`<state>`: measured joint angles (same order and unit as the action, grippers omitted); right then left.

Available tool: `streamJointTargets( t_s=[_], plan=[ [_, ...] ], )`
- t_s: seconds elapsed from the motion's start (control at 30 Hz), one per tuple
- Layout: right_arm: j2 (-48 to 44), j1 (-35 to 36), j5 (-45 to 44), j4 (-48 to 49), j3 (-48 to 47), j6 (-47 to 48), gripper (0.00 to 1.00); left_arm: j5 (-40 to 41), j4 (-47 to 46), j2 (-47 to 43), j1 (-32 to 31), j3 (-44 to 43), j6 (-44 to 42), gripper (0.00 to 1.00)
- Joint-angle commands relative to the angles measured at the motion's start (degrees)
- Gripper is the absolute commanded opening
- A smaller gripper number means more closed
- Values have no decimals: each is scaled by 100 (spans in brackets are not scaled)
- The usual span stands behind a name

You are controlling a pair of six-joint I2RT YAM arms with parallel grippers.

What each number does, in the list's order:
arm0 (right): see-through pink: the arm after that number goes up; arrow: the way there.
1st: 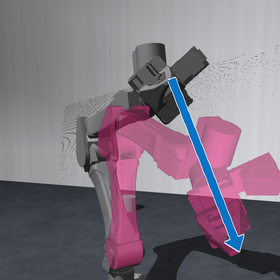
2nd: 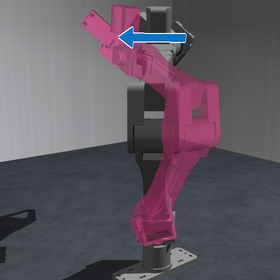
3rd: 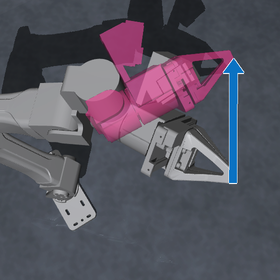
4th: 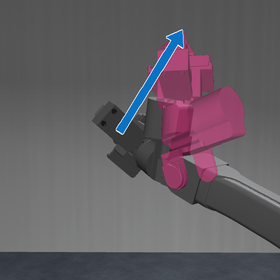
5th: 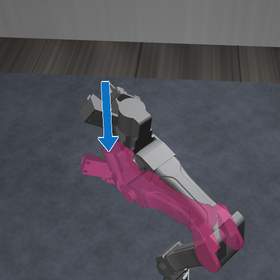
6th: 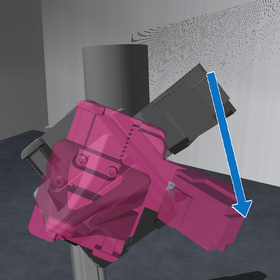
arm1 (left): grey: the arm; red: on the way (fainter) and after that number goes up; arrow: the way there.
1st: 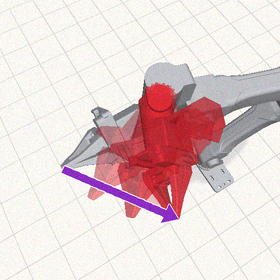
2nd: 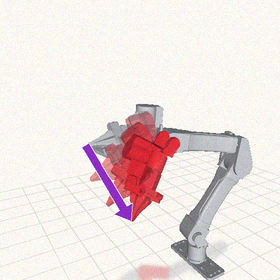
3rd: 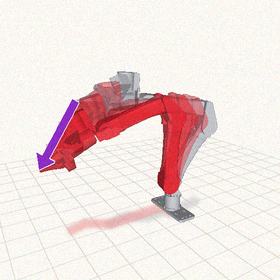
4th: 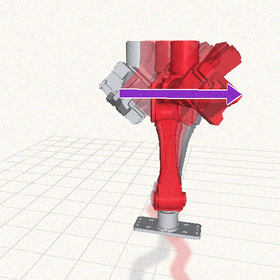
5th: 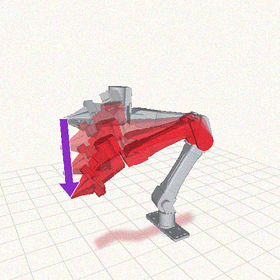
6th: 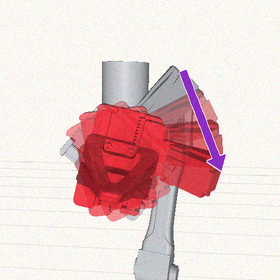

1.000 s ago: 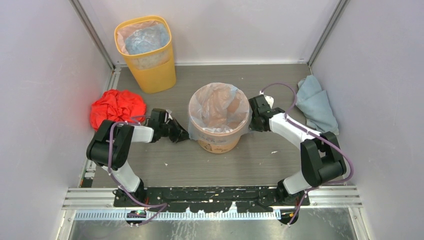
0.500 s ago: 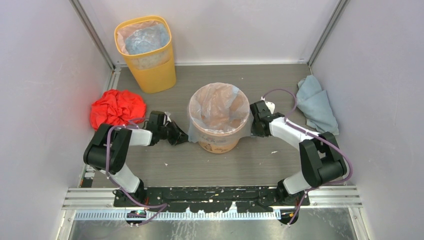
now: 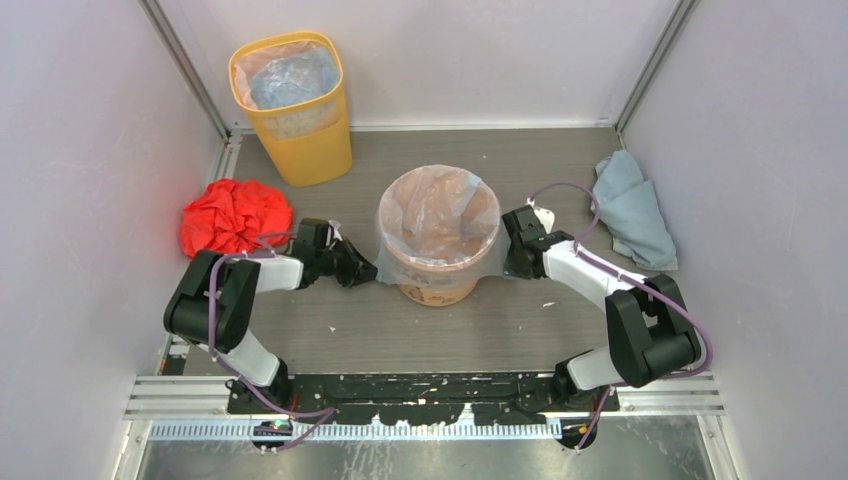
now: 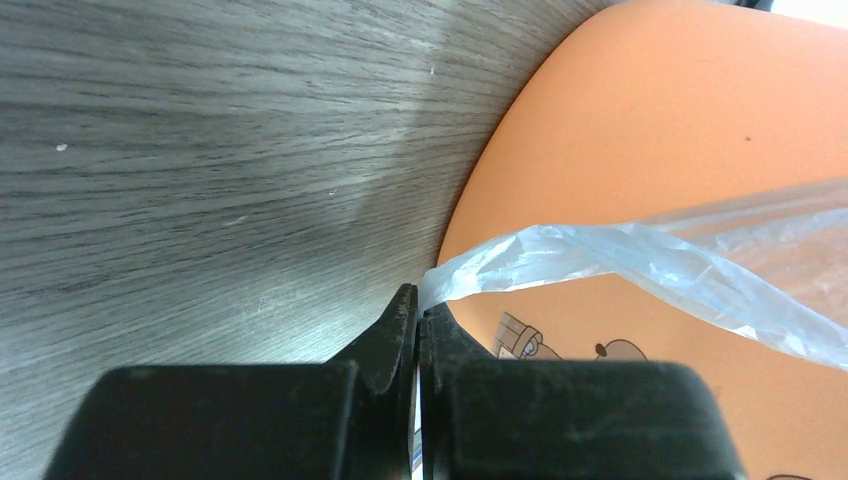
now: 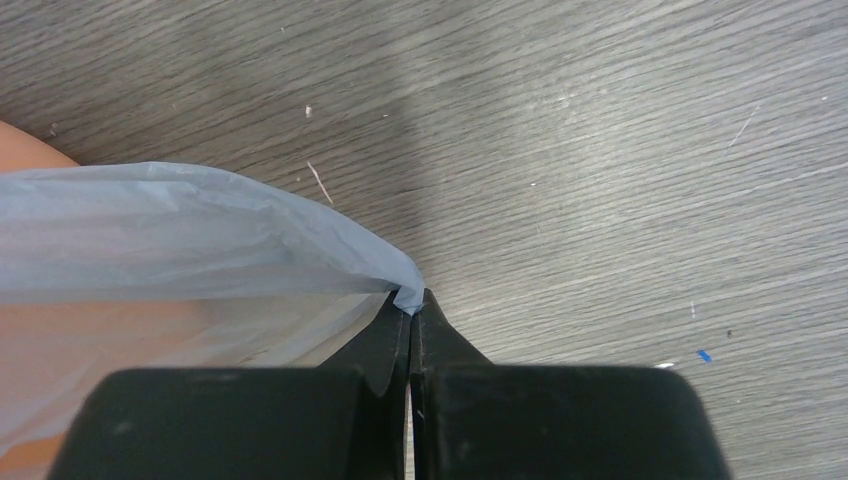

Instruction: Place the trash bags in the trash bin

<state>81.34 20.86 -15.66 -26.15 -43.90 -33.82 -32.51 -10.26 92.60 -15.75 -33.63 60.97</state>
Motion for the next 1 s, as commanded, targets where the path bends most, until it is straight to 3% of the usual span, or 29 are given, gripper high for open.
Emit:
streamJointTargets(
  t_s=[0.0, 0.27, 0.67, 0.97],
  plan=[
    [-6, -27, 160, -61, -55, -229, 1, -9, 41, -249, -17, -261, -94, 0],
    [413, -20, 525, 443, 198, -641, 1, -43, -309, 37, -17, -27, -17, 0],
    [114, -19, 415, 383, 299, -733, 1, -218, -972, 436, -21, 221, 175, 0],
    [-605, -19, 77, -377, -180, -518, 49, -334, -636, -9, -25, 38, 101, 5]
  ],
)
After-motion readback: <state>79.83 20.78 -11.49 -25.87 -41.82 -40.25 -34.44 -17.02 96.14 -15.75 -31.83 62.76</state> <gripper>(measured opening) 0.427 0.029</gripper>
